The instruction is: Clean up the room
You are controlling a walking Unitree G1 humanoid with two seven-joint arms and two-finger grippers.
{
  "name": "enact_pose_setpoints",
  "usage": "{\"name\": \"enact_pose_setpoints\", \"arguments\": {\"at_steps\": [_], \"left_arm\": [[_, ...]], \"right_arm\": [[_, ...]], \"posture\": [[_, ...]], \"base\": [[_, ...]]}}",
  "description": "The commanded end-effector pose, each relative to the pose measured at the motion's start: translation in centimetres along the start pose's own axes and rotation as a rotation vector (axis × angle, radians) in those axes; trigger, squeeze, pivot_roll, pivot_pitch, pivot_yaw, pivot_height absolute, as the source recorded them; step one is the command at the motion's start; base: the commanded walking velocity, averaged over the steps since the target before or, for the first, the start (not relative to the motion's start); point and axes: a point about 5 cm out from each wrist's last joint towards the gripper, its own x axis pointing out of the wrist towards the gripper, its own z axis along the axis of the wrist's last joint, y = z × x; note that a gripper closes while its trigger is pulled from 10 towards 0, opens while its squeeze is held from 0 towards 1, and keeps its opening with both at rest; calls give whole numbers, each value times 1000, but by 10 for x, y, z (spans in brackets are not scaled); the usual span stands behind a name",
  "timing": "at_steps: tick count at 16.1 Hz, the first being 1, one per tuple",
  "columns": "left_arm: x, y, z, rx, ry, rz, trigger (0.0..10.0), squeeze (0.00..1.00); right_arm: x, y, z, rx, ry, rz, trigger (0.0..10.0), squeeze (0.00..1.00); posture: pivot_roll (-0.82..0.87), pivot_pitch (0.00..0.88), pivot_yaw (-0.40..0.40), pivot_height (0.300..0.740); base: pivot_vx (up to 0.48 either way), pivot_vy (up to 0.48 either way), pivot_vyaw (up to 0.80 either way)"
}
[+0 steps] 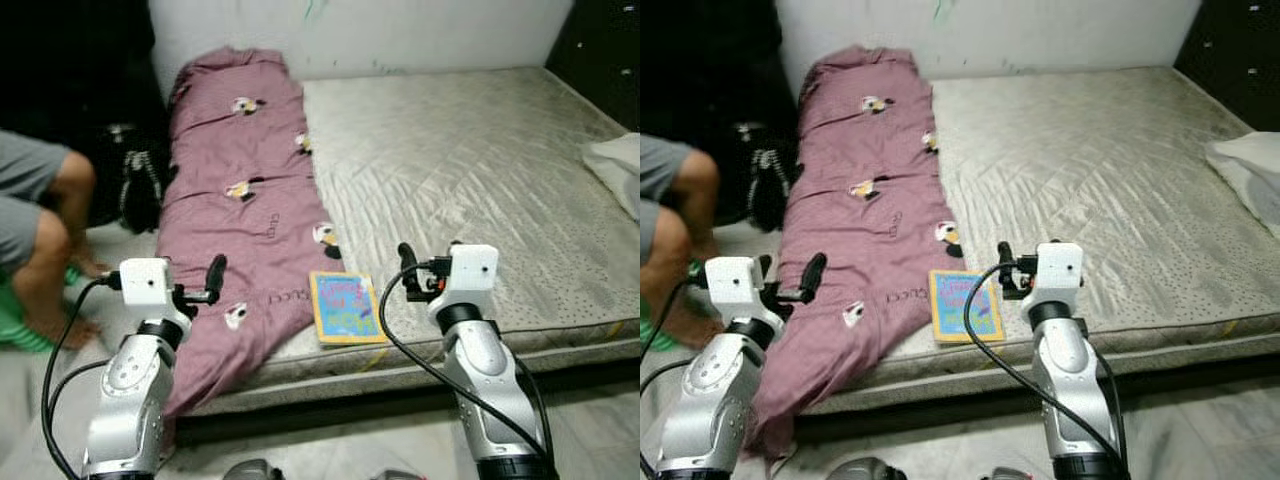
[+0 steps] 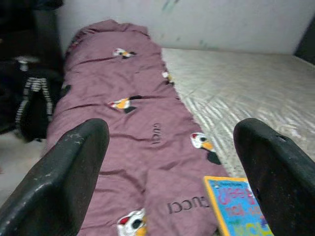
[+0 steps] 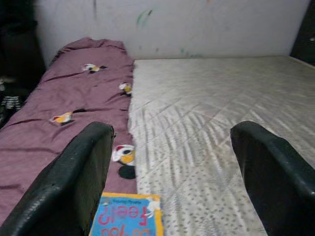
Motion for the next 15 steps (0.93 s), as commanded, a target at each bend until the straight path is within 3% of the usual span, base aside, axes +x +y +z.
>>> {"name": "enact_pose_setpoints", "arguments": {"at_steps": [1, 9, 12, 15], "left_arm": [[0, 0, 4, 13, -18, -2, 10000, 0], [-1, 0, 3, 14, -9, -7, 10000, 0], [0, 1, 2, 13, 1, 21, 10000, 0], [4, 0, 3, -14, -7, 21, 10000, 0]], "right_arm": [[2, -1, 2, 3, -4, -4, 10000, 0], [1, -3, 2, 3, -4, -5, 10000, 0], [1, -4, 3, 4, -5, -13, 10000, 0], [4, -9, 3, 2, 0, -32, 10000, 0]], "posture": [[6, 0, 24, 740], [4, 0, 24, 740], [5, 0, 20, 740], [3, 0, 9, 740]], "base": [[379, 0, 0], [396, 0, 0], [0, 0, 0], [0, 0, -800]]}}
